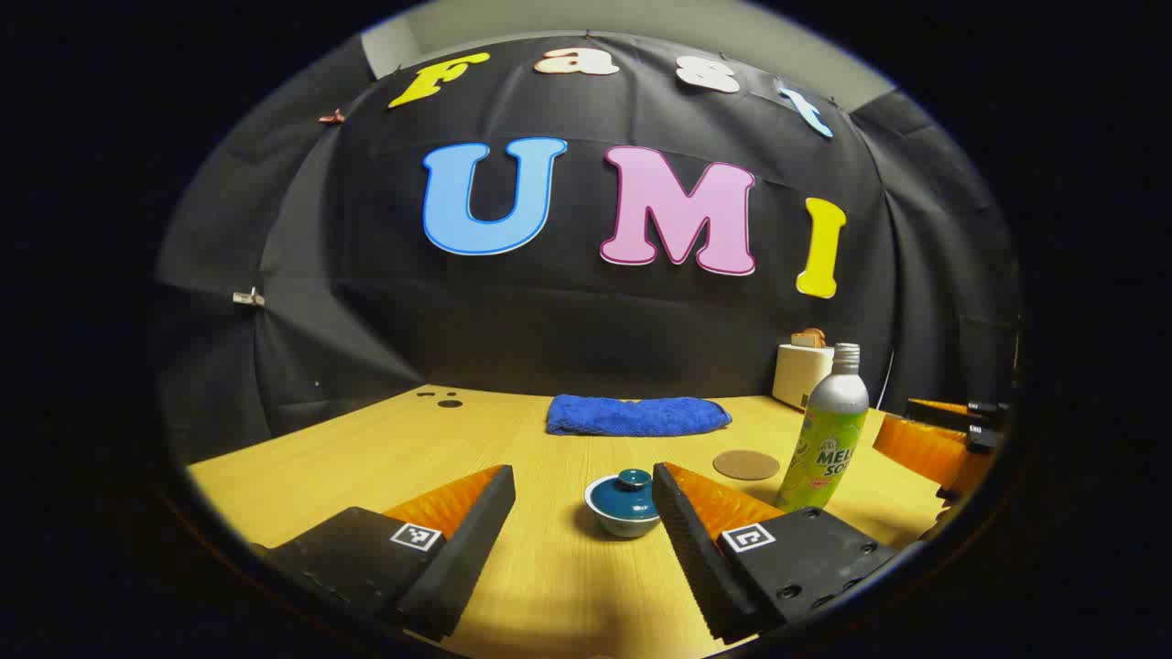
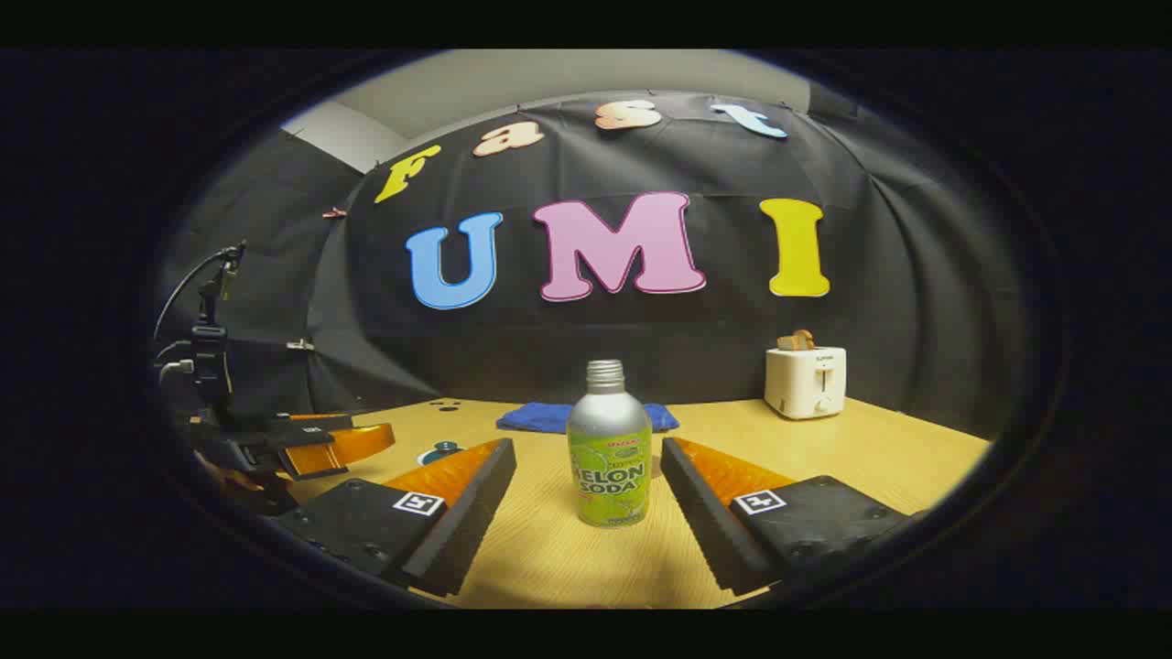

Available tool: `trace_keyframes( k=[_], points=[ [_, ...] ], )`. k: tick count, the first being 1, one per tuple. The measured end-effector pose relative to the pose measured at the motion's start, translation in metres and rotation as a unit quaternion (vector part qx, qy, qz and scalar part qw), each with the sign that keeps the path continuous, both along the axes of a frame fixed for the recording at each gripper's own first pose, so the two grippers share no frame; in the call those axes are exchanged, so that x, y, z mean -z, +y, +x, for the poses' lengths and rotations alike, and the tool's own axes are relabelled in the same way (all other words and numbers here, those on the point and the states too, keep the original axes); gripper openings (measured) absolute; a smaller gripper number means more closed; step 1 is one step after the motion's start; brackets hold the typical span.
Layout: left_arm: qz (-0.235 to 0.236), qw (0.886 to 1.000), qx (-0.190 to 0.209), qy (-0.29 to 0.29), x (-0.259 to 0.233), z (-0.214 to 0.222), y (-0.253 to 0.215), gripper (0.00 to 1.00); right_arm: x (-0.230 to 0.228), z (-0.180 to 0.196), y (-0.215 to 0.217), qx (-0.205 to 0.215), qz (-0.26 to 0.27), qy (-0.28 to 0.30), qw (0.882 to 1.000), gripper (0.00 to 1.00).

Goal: Open the teacup lid with one hand, grasp the water bottle and pour water into the teacup with the other hand; after pouring, place the water bottle on the coaster and then close the teacup lid.

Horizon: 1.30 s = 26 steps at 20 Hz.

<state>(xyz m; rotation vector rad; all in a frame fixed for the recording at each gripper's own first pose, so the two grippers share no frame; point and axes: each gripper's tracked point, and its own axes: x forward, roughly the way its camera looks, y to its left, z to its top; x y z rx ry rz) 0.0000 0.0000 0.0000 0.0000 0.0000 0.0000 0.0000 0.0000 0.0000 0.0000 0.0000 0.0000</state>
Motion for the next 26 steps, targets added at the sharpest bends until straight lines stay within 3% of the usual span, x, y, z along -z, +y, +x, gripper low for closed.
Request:
trace_keyframes(
  k=[4,10,26],
  points=[
    [0.025,1.000,-0.002,-0.008,-0.005,0.002,0.001,0.95,0.004,0.004,-0.012,0.022,-0.003,0.004,1.000,0.99],
    [0.017,0.999,0.028,0.001,-0.004,0.013,-0.017,0.95,0.009,0.010,-0.005,0.003,0.030,0.017,0.999,1.00],
    [0.032,0.998,0.048,0.040,0.013,0.063,-0.036,0.95,0.025,0.024,-0.018,0.006,0.018,0.039,0.999,0.99]
  ],
)
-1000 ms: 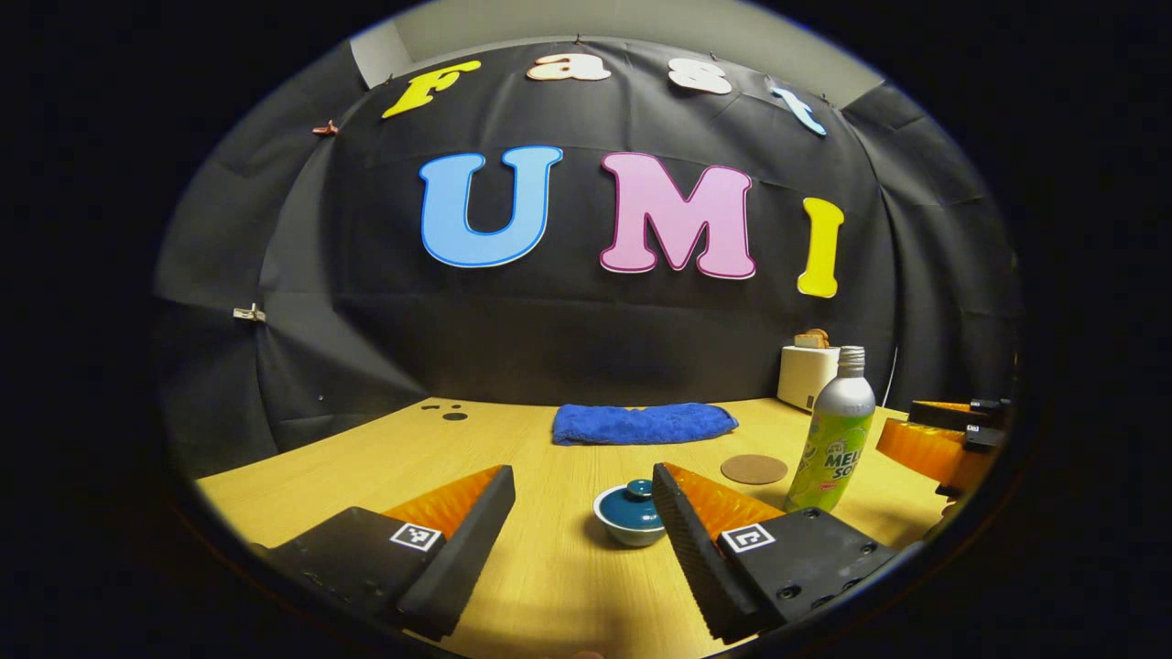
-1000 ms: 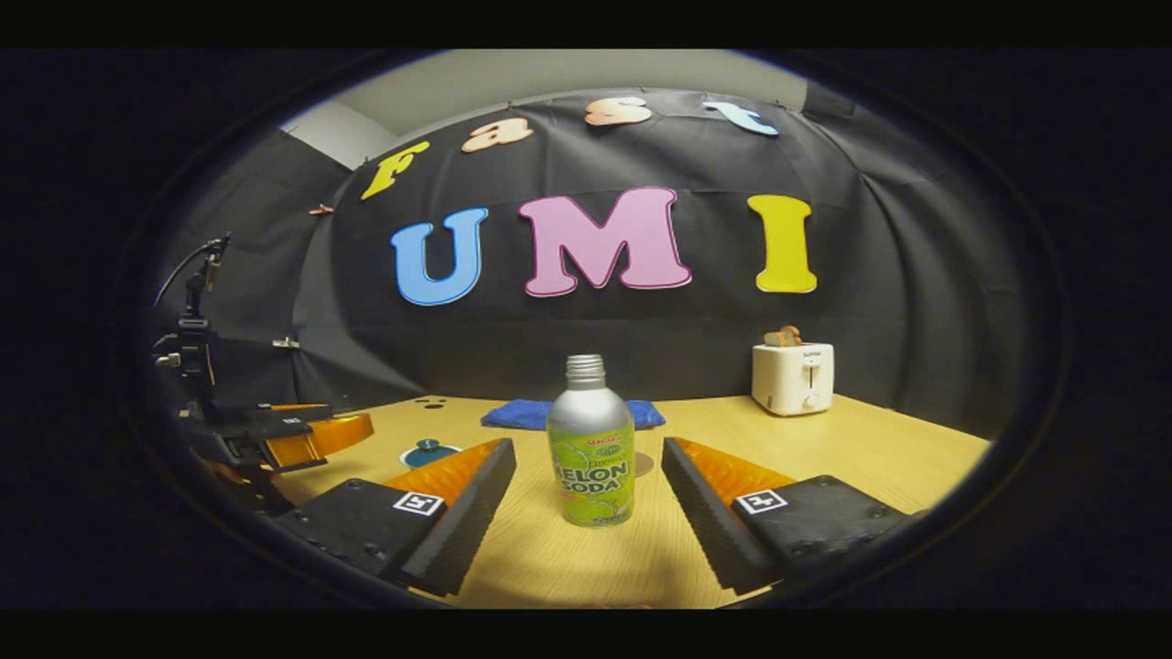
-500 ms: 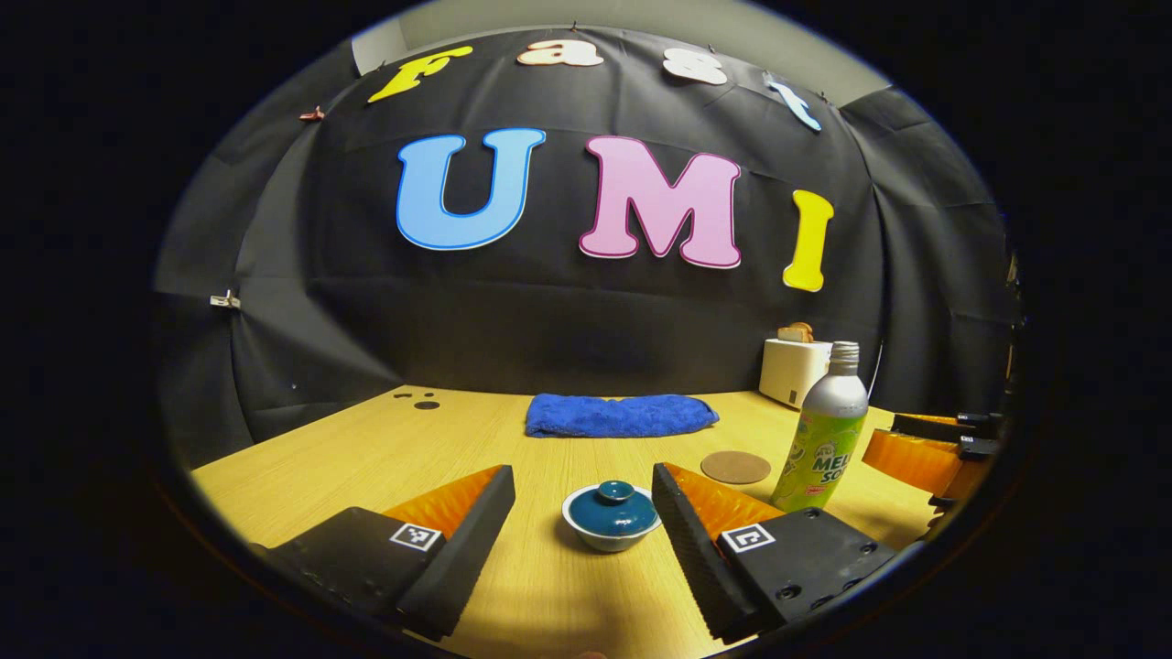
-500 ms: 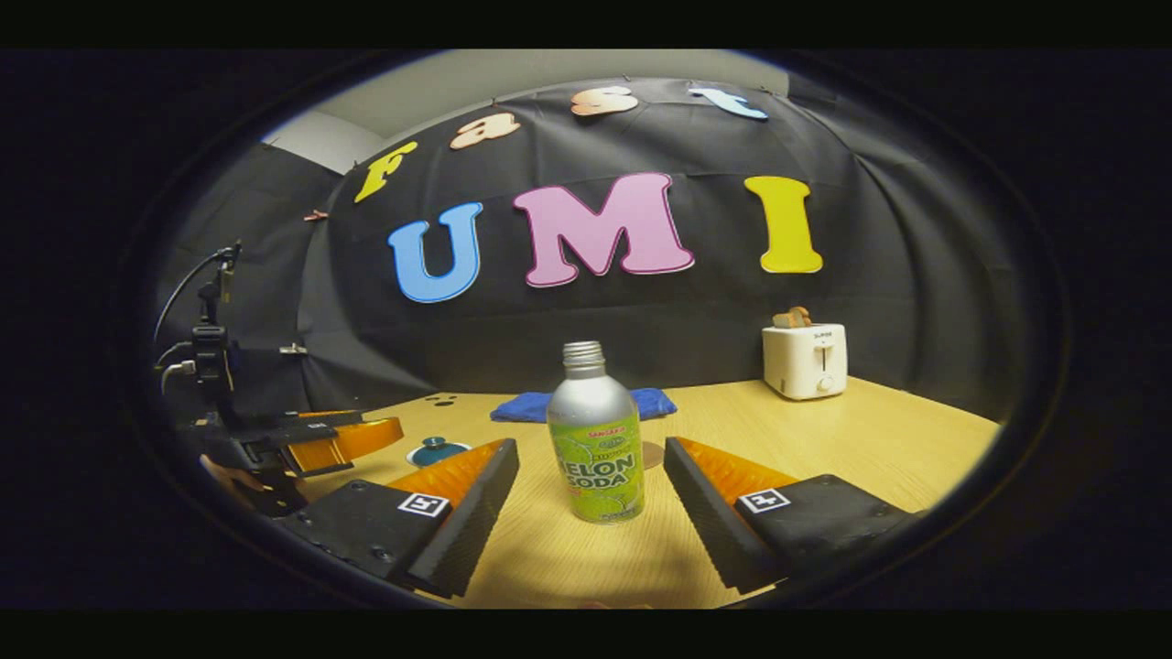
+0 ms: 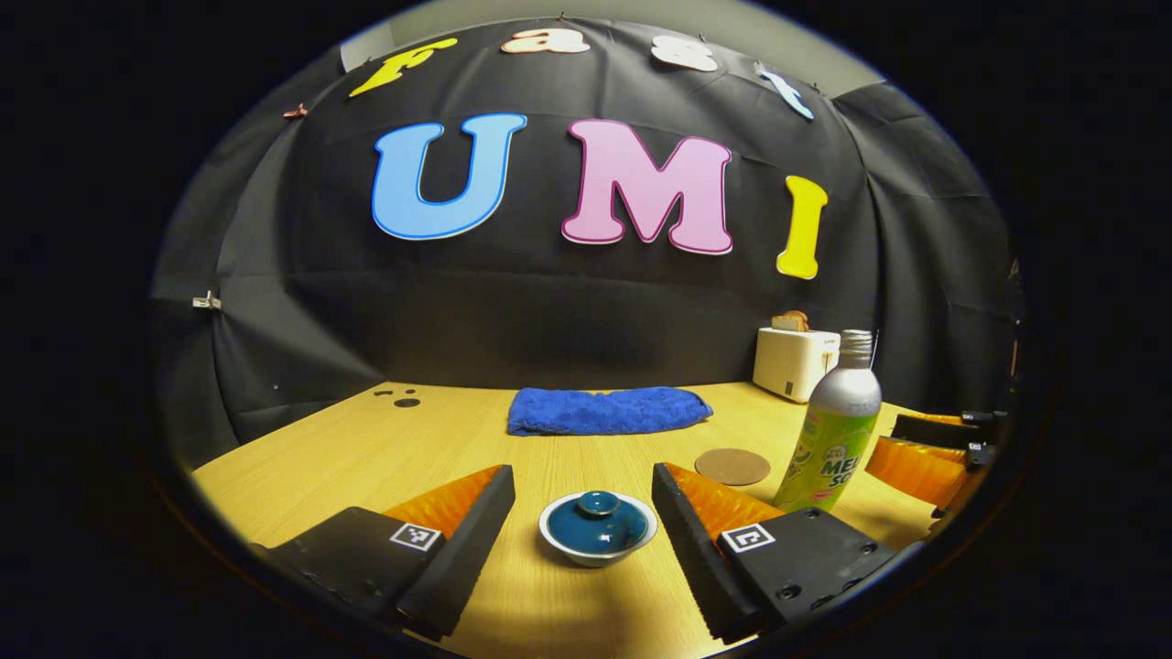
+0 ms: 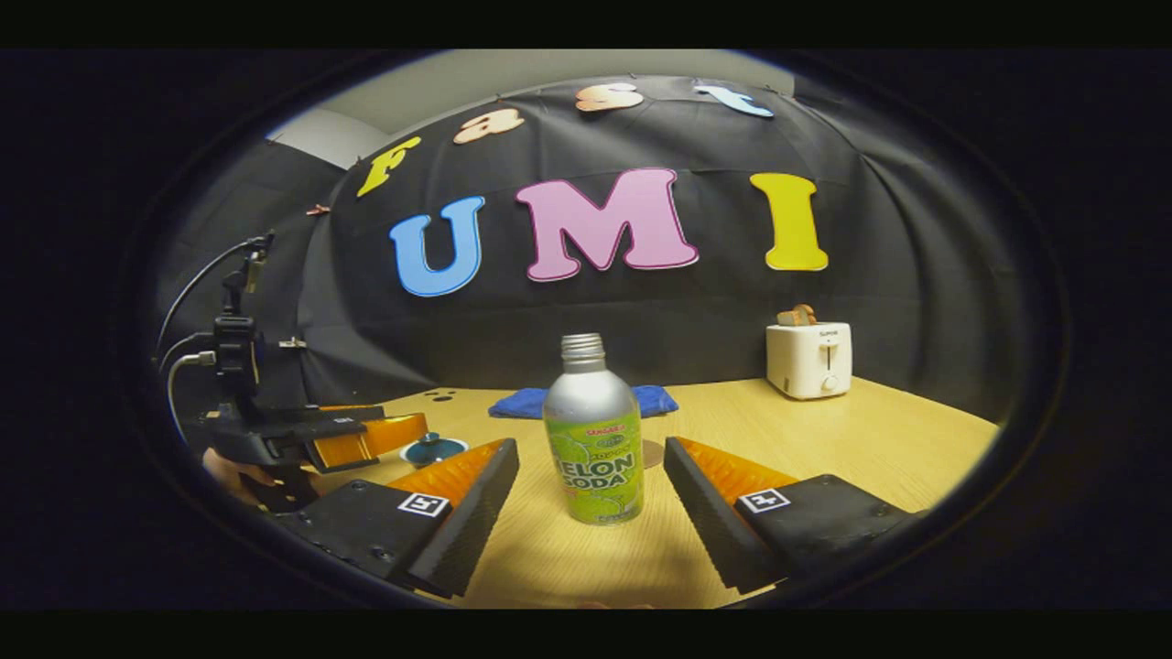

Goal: Open the teacup lid with one hand, grasp the water bottle and pour water into the teacup with the other hand; after pouring, place the water bottle on the coaster and then close the teacup lid.

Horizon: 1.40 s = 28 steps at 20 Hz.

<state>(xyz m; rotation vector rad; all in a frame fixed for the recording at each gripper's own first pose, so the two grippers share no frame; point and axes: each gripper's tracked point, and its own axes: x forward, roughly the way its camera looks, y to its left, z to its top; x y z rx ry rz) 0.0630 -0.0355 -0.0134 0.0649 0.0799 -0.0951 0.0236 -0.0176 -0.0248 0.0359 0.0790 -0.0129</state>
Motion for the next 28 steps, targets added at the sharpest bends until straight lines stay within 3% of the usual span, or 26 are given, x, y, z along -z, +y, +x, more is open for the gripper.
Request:
trace_keyframes(
  k=[8,15,17,20,22,23,28],
  points=[
    [0.014,0.999,0.020,0.038,0.023,0.033,-0.010,0.89,0.007,0.003,-0.013,0.008,0.008,0.009,1.000,0.99],
    [0.055,0.994,0.041,0.084,0.039,0.041,-0.025,0.64,0.008,0.004,-0.013,0.003,0.015,0.009,1.000,0.99],
    [0.056,0.994,0.041,0.085,0.040,0.045,-0.027,0.65,0.008,0.006,-0.013,0.001,0.013,0.011,1.000,0.98],
    [0.055,0.994,0.041,0.081,0.039,0.044,-0.027,0.57,0.010,0.006,-0.008,-0.006,0.012,0.013,1.000,0.99],
    [0.056,0.994,0.038,0.080,0.040,0.046,-0.027,0.41,0.011,0.006,-0.005,-0.010,0.011,0.015,1.000,0.99],
    [0.058,0.994,0.039,0.080,0.039,0.046,-0.028,0.37,0.010,0.006,-0.004,-0.011,0.008,0.016,1.000,0.99],
    [0.044,0.996,0.031,0.066,0.034,0.046,-0.025,0.33,0.004,0.008,-0.004,-0.014,0.005,0.013,1.000,0.99]
  ],
)
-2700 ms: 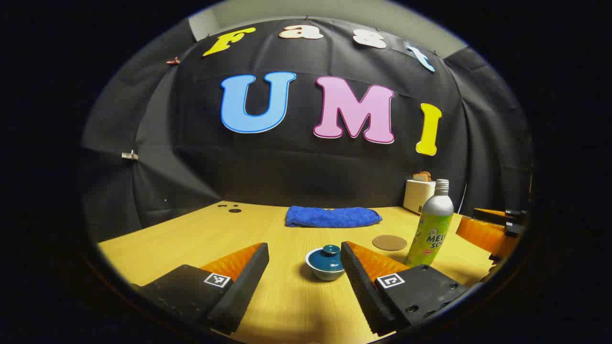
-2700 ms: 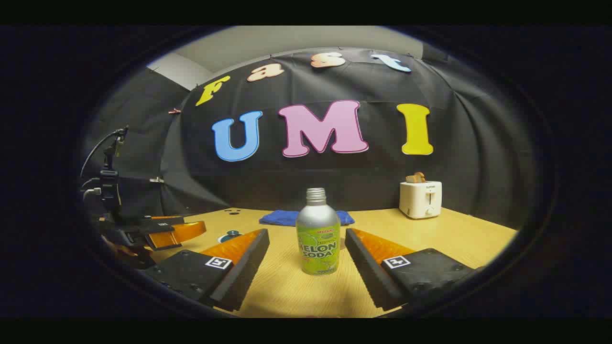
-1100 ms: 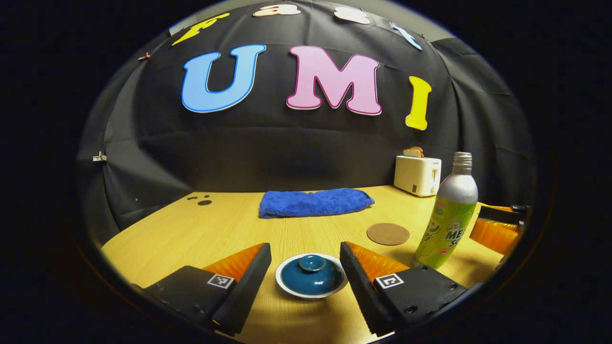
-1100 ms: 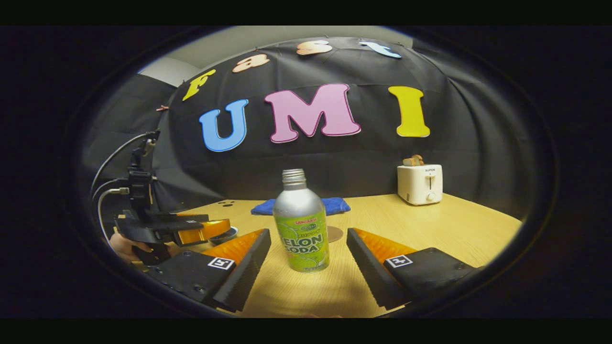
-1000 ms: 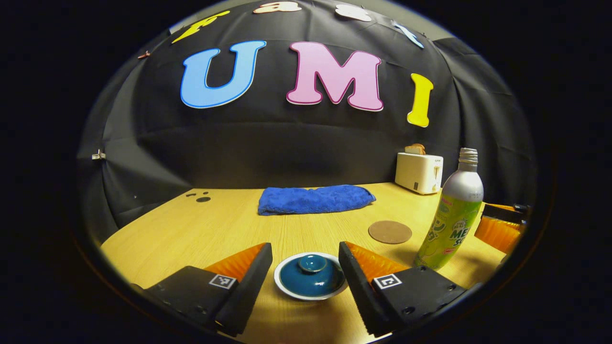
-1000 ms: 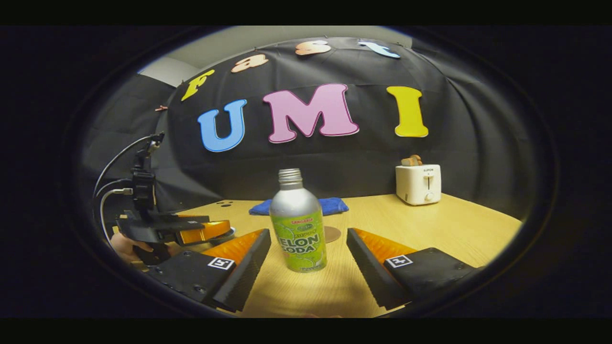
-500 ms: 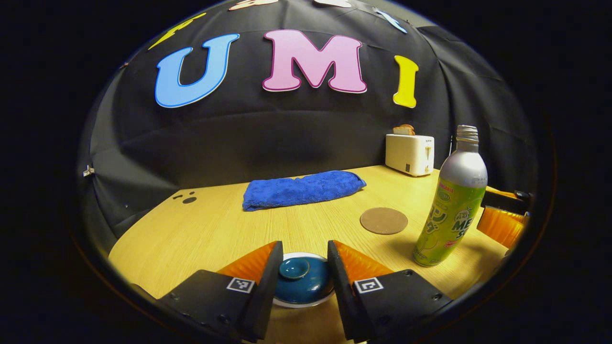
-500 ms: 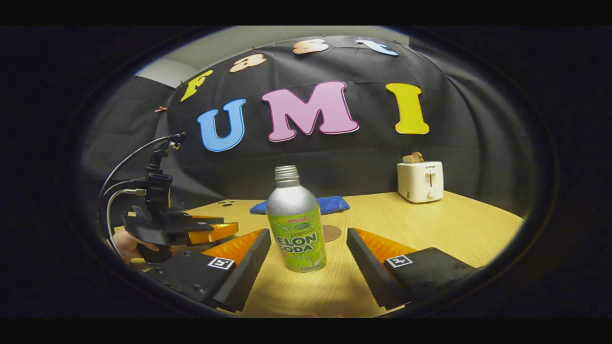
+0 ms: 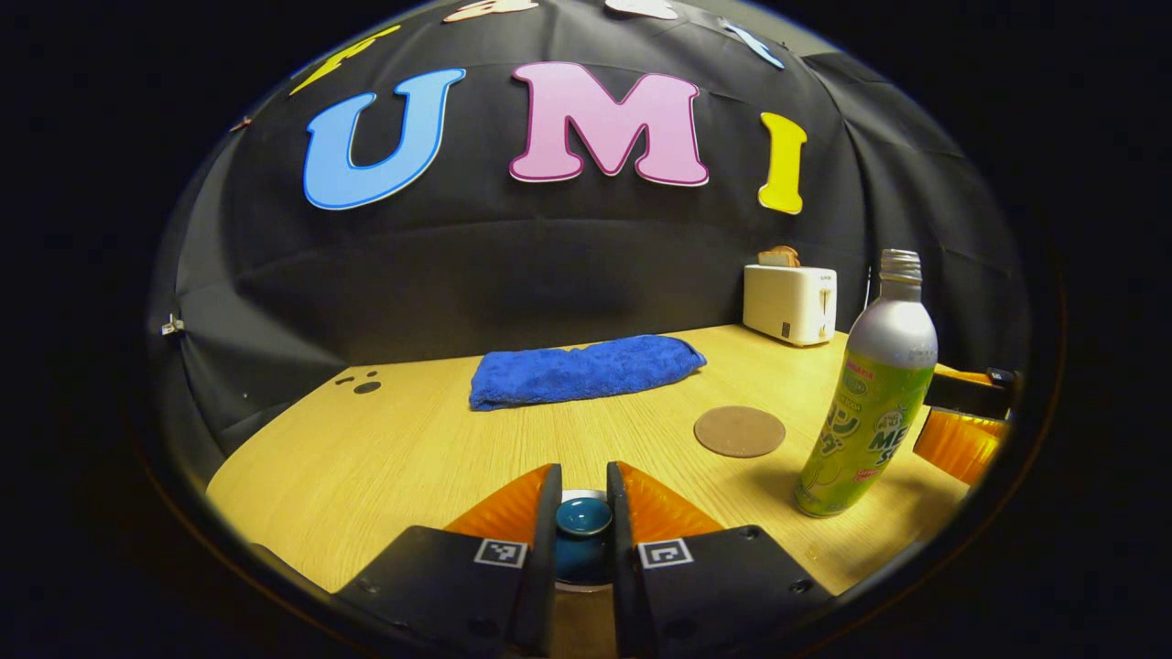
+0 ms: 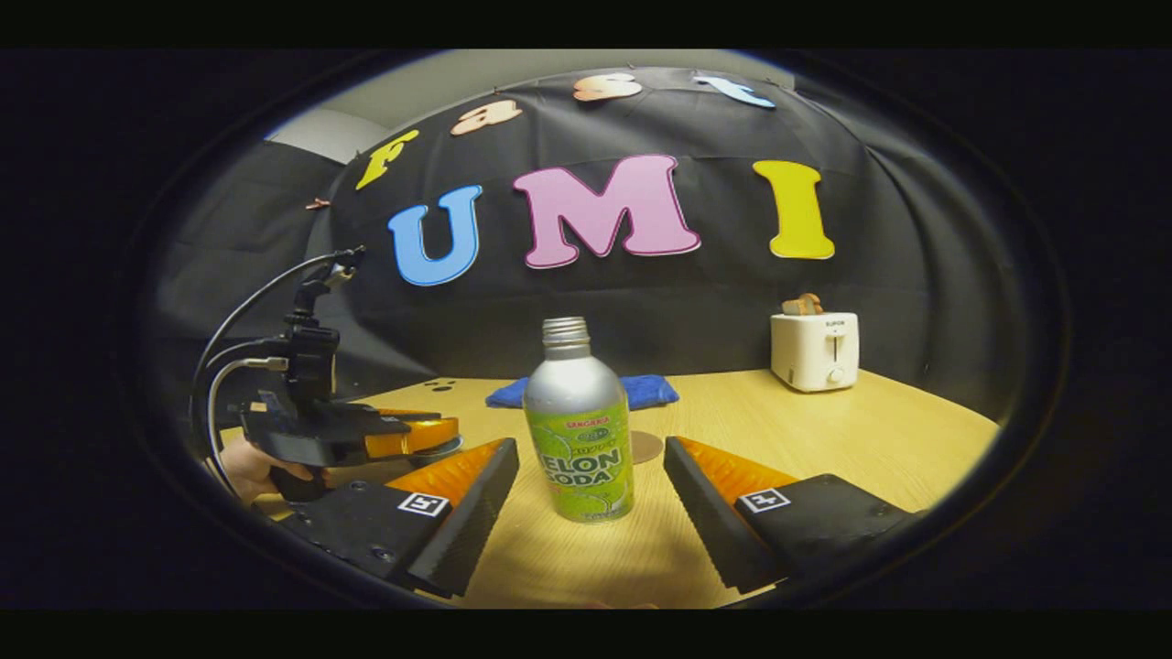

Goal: Open the teacup lid with one hand, grasp the water bottle and pour water into the teacup with the other hand; after pouring, place the water bottle on the coaster and then close the teacup lid.

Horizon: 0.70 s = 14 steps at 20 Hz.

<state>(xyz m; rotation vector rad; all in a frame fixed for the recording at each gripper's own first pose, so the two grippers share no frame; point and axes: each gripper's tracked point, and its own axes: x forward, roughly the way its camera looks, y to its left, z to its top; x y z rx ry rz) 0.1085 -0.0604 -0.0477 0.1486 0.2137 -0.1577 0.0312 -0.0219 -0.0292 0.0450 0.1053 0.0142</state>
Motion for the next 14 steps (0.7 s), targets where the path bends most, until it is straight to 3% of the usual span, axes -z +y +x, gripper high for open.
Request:
trace_keyframes(
  k=[1,11,14],
  points=[
    [-0.004,1.000,0.000,-0.007,-0.004,-0.001,0.001,0.29,0.000,0.001,0.001,-0.002,-0.001,0.002,1.000,0.98],
    [-0.030,0.998,0.000,-0.059,-0.042,-0.019,0.006,0.29,-0.006,0.014,0.013,-0.006,0.001,0.000,1.000,0.99],
    [-0.017,0.997,0.004,-0.075,-0.055,-0.033,0.015,0.29,-0.008,0.020,0.014,-0.003,-0.009,-0.005,1.000,0.99]
  ],
)
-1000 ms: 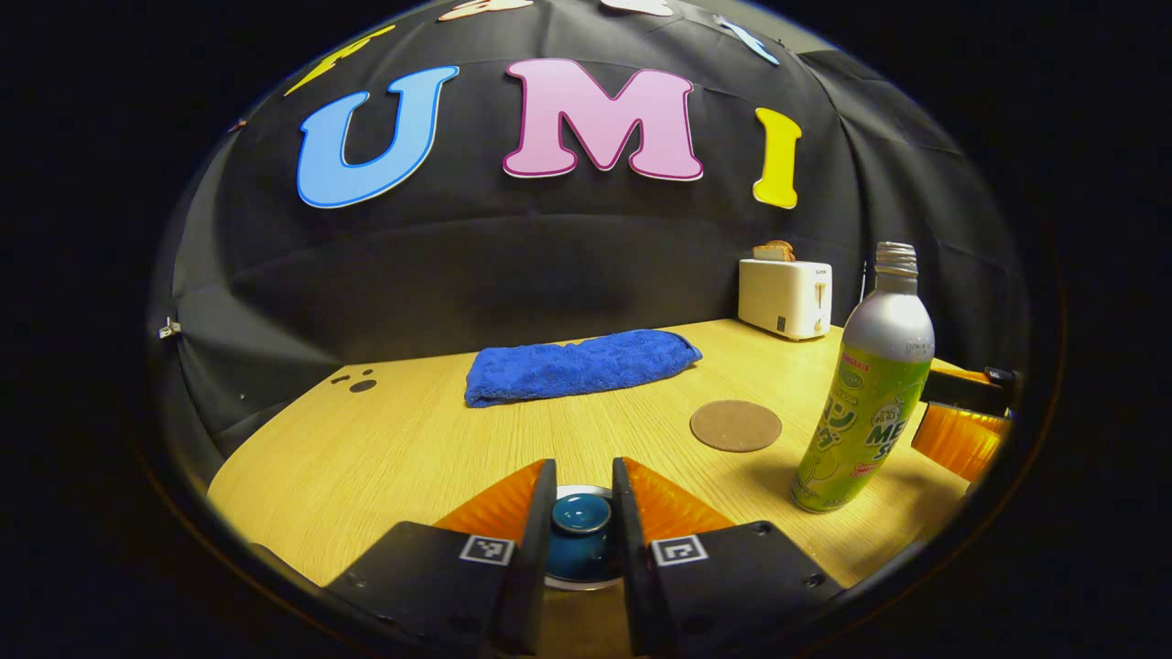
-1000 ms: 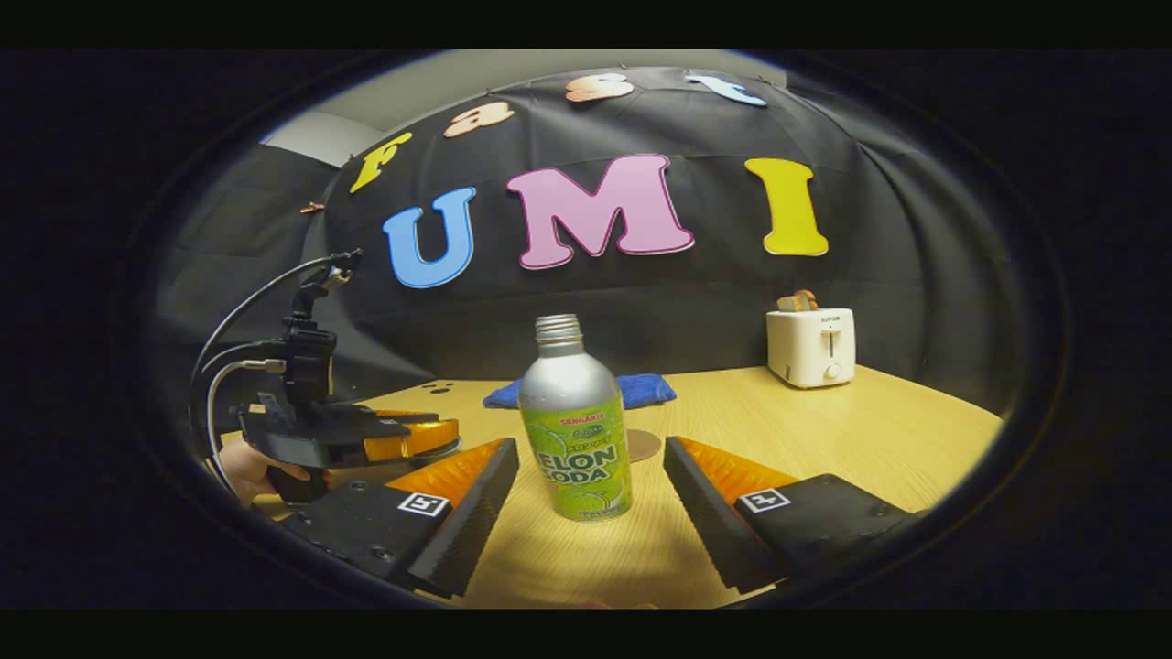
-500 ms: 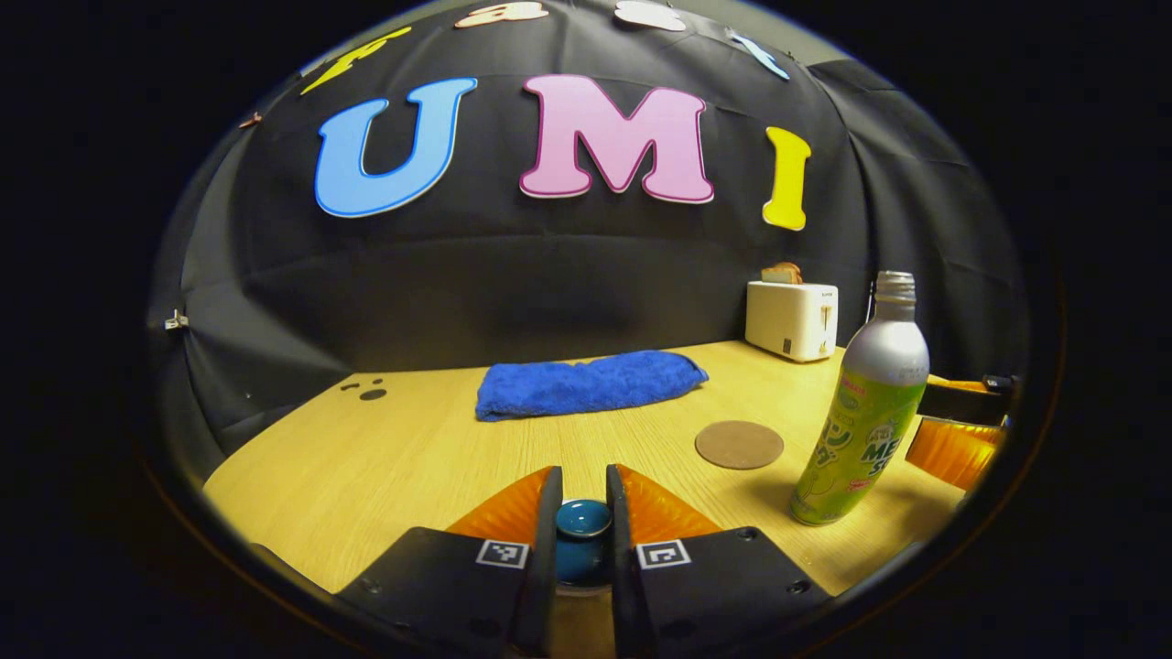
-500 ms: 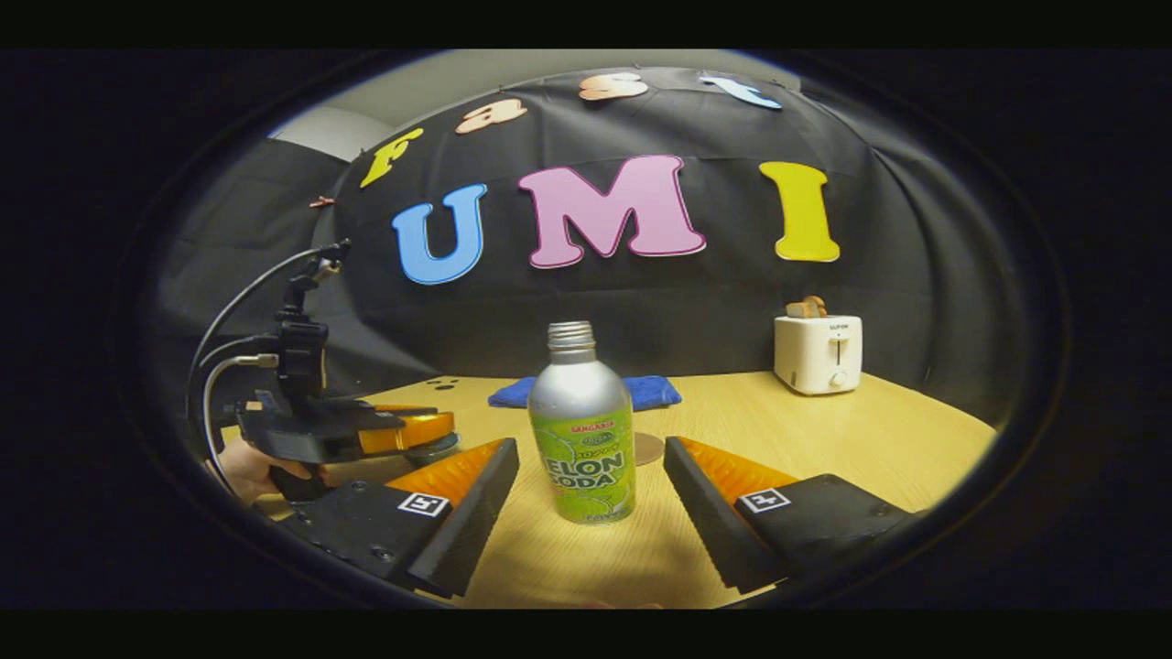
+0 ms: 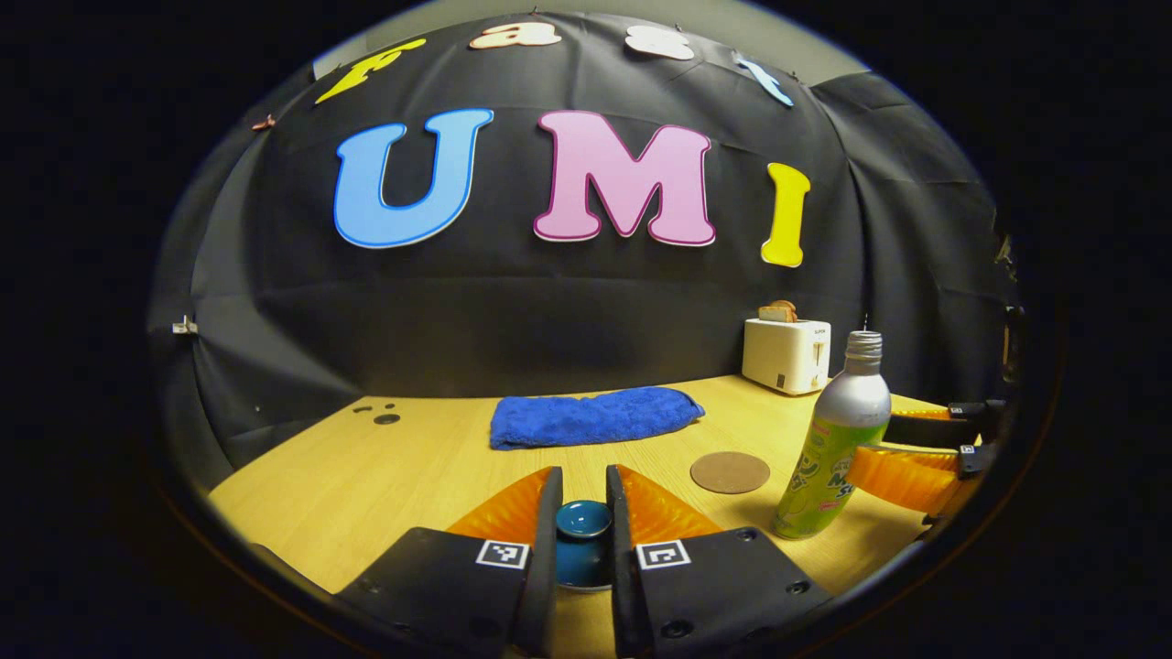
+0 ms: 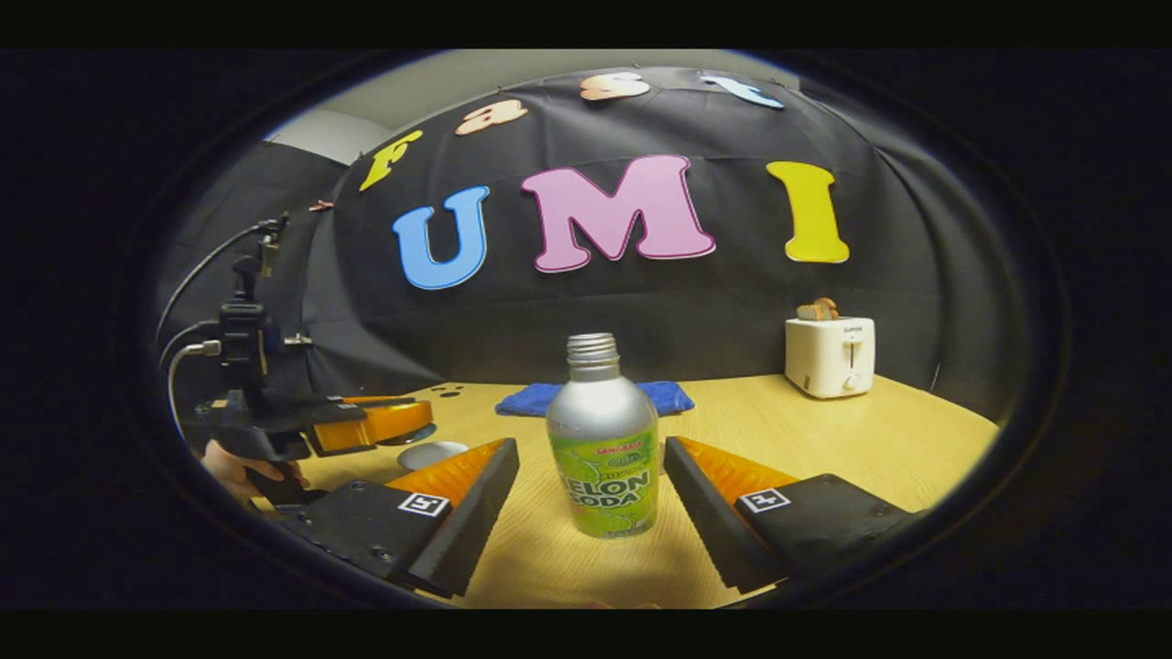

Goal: Open the teacup lid with one hand, grasp the water bottle and pour water into the teacup with the other hand; after pouring, place the water bottle on the coaster and then close the teacup lid.

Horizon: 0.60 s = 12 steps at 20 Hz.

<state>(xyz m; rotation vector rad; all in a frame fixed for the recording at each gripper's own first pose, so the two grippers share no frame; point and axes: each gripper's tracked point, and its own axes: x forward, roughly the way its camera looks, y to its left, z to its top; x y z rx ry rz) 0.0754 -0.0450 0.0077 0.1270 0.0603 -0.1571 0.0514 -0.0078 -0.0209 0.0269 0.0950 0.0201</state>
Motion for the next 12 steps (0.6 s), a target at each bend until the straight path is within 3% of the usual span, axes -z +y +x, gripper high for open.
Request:
trace_keyframes(
  k=[7,12],
  points=[
    [0.000,1.000,-0.023,-0.016,-0.013,-0.026,0.033,0.28,0.002,0.032,-0.002,0.012,-0.012,-0.002,1.000,0.99],
    [-0.044,0.999,-0.023,0.002,-0.003,-0.034,0.046,0.28,0.005,0.050,-0.010,0.028,-0.021,0.001,0.999,0.99]
  ],
)
